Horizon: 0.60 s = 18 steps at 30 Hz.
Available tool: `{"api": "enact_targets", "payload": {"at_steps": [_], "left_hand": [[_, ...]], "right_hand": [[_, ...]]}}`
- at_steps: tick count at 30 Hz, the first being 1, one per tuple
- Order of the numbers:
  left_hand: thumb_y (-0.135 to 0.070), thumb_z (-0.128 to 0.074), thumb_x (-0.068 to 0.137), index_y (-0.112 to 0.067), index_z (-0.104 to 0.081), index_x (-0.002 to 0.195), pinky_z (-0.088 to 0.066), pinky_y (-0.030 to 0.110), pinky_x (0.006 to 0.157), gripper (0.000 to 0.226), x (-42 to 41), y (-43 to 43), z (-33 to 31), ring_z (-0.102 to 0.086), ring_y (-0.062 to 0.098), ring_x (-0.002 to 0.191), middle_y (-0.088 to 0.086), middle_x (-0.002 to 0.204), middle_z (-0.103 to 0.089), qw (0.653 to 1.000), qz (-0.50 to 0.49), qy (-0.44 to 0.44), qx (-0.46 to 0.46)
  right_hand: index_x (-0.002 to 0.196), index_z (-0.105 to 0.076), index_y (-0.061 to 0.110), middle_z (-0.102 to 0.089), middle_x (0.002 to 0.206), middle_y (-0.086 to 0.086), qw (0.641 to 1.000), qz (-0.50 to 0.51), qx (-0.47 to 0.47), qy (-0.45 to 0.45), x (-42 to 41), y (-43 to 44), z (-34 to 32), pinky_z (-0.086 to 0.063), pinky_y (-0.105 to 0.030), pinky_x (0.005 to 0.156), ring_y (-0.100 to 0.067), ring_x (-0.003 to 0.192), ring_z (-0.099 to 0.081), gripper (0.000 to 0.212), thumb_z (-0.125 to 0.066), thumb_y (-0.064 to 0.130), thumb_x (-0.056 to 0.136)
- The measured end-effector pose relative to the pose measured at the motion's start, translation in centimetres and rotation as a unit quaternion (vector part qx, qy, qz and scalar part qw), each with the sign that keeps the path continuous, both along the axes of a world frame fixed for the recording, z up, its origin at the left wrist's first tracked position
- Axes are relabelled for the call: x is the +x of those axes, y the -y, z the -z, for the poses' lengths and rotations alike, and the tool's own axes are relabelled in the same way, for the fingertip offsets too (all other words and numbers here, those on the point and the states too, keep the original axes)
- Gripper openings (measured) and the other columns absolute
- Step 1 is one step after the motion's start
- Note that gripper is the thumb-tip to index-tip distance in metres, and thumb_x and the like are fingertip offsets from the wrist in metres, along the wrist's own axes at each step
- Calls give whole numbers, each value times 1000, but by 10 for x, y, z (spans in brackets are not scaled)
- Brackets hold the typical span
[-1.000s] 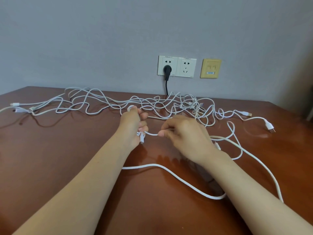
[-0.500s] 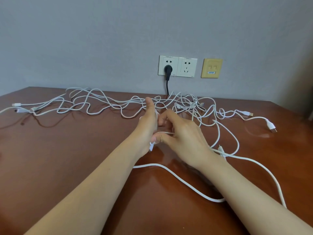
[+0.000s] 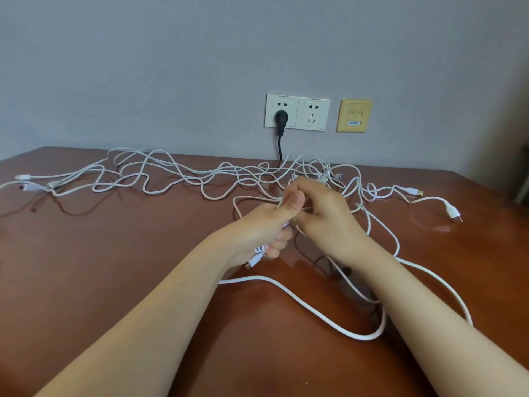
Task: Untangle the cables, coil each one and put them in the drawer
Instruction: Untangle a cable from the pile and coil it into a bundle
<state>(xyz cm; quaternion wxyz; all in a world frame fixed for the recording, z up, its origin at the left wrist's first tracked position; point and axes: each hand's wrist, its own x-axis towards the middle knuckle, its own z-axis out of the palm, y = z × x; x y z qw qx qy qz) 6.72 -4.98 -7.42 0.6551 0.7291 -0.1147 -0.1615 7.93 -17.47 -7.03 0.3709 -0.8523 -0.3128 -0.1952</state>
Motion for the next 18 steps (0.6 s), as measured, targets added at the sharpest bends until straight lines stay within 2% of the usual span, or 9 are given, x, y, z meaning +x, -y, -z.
{"api": "enact_targets", "payload": {"at_steps": [3, 5, 6, 8, 10, 13, 15, 18], "left_hand": [[-56, -41, 71, -12, -39, 72, -23, 12, 35, 44, -2, -2, -1, -21, 2, 33, -9, 38, -27, 999, 24, 19, 12], [-45, -47, 82, -10, -41, 82, -24, 13, 36, 35, -2, -5, 0, -22, 3, 34, -9, 38, -28, 999, 39, 21, 16], [-36, -50, 87, -10, -41, 81, -24, 13, 37, 28, -2, -6, 1, -23, 3, 35, -9, 38, -28, 998, 51, 23, 19], [-21, -50, 94, -12, -37, 69, -26, 14, 40, 30, -1, -7, 4, -26, 5, 38, -8, 40, -29, 997, 68, 24, 33], [-20, -46, 97, -13, -40, 70, -28, 16, 42, 29, -1, -5, 5, -27, 6, 39, -7, 41, -29, 998, 61, 13, 31], [-27, -38, 99, -15, -51, 82, -31, 15, 38, 25, 0, -4, 4, -30, 7, 35, -8, 39, -28, 1000, 22, 14, 10], [-29, -36, 100, -12, -49, 82, -25, 12, 35, 28, 2, -7, 4, -25, 5, 32, -7, 40, -26, 1000, -3, 17, -4], [-28, -33, 102, -11, -49, 80, -19, 10, 35, 32, 4, -11, 4, -21, 4, 30, -6, 38, -27, 999, -33, 10, -15]], "right_hand": [[78, -57, 15, -54, 70, 5, 997, -37, 22, -70, 0, 5, -2, -34, -12, 60, -1, 63, -45, 27, -51, -11, 74], [77, -56, 17, -51, 68, -8, 992, -53, 46, -108, 1, 7, -3, -36, -16, 59, -3, 60, -43, 27, -55, -10, 79], [77, -55, 17, -48, 69, -14, 987, -59, 74, -128, 2, 7, -4, -37, -18, 57, -6, 59, -44, 25, -57, -7, 83], [77, -51, 14, -42, 66, -12, 968, -68, 164, -178, 4, 7, -6, -37, -16, 46, -5, 46, -42, 20, -54, -3, 89], [78, -49, 11, -38, 63, -9, 945, -68, 238, -213, 4, 8, -9, -36, -16, 38, -3, 36, -37, 20, -46, -3, 93], [82, -50, 11, -40, 61, -10, 923, -56, 291, -244, 3, 6, -12, -44, -21, 40, -10, 37, -43, 21, -41, -1, 96], [83, -50, 12, -45, 58, -8, 905, -39, 315, -282, 2, 6, -13, -45, -21, 41, -15, 40, -46, 22, -39, 0, 97], [86, -51, 14, -52, 62, -4, 885, -18, 307, -350, 3, 9, -15, -40, -17, 38, -11, 38, -46, 16, -44, 3, 95]]}}
